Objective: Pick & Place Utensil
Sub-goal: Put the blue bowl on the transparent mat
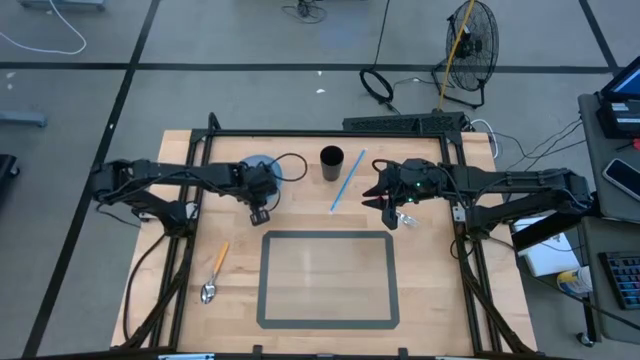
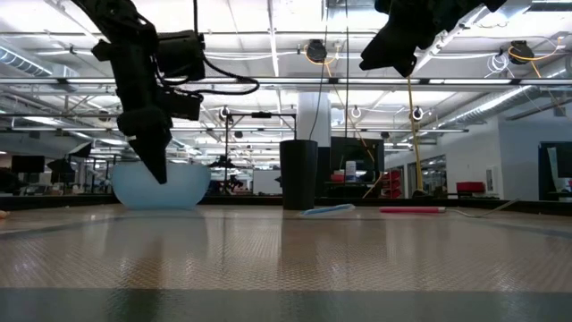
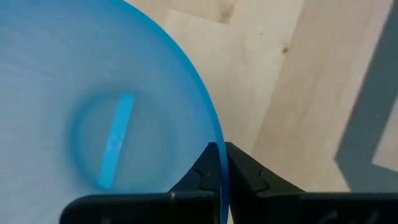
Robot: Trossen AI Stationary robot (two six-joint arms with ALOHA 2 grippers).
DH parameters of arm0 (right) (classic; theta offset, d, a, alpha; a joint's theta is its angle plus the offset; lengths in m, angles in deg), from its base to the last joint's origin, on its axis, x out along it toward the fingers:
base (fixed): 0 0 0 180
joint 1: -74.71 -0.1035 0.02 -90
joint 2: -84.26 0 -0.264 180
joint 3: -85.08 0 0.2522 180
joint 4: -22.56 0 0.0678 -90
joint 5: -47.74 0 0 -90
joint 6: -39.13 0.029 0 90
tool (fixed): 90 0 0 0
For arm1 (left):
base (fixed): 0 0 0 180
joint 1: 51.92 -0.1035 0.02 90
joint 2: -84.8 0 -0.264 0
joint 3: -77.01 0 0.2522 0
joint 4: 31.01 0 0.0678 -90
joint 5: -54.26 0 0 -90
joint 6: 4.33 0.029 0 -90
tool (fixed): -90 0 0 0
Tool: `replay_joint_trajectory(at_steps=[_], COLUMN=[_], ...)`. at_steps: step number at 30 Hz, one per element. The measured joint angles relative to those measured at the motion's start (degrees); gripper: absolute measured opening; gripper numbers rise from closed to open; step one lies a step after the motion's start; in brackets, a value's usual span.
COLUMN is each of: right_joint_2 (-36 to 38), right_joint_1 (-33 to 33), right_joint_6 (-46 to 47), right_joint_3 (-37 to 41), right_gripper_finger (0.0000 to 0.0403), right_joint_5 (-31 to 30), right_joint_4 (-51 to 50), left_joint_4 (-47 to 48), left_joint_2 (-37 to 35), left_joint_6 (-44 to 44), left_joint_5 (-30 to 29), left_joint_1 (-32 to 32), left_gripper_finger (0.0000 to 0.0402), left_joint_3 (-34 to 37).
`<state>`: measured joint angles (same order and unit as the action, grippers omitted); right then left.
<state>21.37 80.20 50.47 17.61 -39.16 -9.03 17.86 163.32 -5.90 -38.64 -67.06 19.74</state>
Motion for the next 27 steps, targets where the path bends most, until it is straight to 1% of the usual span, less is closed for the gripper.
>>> replay_joint_trajectory(at_steps=[3, 6, 12, 17, 21, 27], right_joint_2=[0.0, 0.0, 0.0, 0.0, 0.0, 0.0], right_joint_1=[0.0, 0.0, 0.0, 0.0, 0.0, 0.0], right_joint_6=[0.0, 0.0, 0.0, 0.0, 0.0, -0.1], right_joint_3=[0.0, 0.0, 0.0, 0.0, 0.0, 0.0], right_gripper_finger=[0.0112, 0.0112, 0.0112, 0.0112, 0.0112, 0.0112], right_joint_5=[0.0, 0.0, 0.0, 0.0, 0.0, 0.0], right_joint_4=[0.0, 0.0, 0.0, 0.4, 0.6, 1.4], left_joint_4=[0.3, 1.3, 1.4, 0.0, -1.2, -2.4], left_joint_2=[-1.7, -3.4, -7.1, -10.5, -12.4, -12.4], left_joint_6=[-1.3, -3.1, -8.6, -13.9, -17.5, -21.4], left_joint_5=[0.3, 0.1, -0.1, 0.1, 1.6, 1.7], left_joint_1=[1.1, 2.2, 6.2, 10.8, 14.7, 21.1], left_gripper_finger=[0.0011, 0.0006, 0.0008, 0.0009, 0.0005, 0.0006], left_joint_3=[0.0, 0.0, 0.0, 0.0, -0.9, -4.5])
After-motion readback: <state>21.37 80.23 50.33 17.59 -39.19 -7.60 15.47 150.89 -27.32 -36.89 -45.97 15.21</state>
